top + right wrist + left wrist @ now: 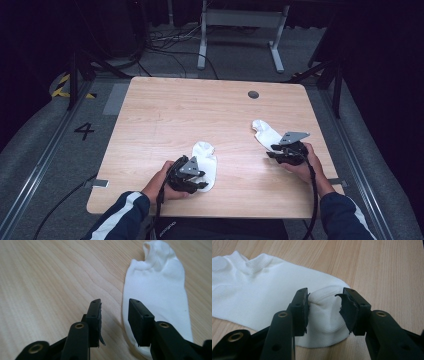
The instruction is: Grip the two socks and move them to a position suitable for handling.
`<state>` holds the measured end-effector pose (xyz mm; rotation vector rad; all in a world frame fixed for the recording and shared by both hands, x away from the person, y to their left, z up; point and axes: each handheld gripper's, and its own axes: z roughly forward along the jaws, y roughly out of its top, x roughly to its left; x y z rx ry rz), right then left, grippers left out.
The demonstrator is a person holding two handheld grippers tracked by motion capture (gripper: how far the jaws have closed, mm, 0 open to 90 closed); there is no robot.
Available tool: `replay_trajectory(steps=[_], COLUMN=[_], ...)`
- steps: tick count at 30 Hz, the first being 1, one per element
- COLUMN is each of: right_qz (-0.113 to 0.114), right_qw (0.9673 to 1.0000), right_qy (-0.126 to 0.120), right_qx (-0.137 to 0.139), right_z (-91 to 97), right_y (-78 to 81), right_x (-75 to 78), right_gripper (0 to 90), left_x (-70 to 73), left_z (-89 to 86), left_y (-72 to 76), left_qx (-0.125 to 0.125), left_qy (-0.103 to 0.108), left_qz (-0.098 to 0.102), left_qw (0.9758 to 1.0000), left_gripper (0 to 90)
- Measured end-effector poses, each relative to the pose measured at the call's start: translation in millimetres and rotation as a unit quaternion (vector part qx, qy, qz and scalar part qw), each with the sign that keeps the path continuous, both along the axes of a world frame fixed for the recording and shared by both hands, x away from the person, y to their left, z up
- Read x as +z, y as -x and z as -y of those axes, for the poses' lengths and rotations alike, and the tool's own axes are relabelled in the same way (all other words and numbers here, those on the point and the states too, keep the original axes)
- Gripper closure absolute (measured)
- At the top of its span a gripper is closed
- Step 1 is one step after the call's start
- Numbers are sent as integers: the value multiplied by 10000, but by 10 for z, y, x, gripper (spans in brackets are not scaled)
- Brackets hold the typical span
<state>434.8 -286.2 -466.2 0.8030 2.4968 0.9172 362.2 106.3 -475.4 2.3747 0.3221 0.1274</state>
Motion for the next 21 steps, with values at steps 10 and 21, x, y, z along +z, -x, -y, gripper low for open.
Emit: replay_trajectory(steps=[10,21], right_qz=[-218,-366], right_qw=[9994,9969], right_qy=[-212,2], right_qx=[-168,699], right_z=[-20,-246], right_y=[-93,317], right_x=[-68,-9], right_gripper=[837,900], left_x=[-24,-6], left_z=[-60,-70], left_y=[-67,-69], left_qx=[305,463], left_qy=[120,8], left_qz=[20,81], left_qw=[9995,9989], left_gripper=[570,525])
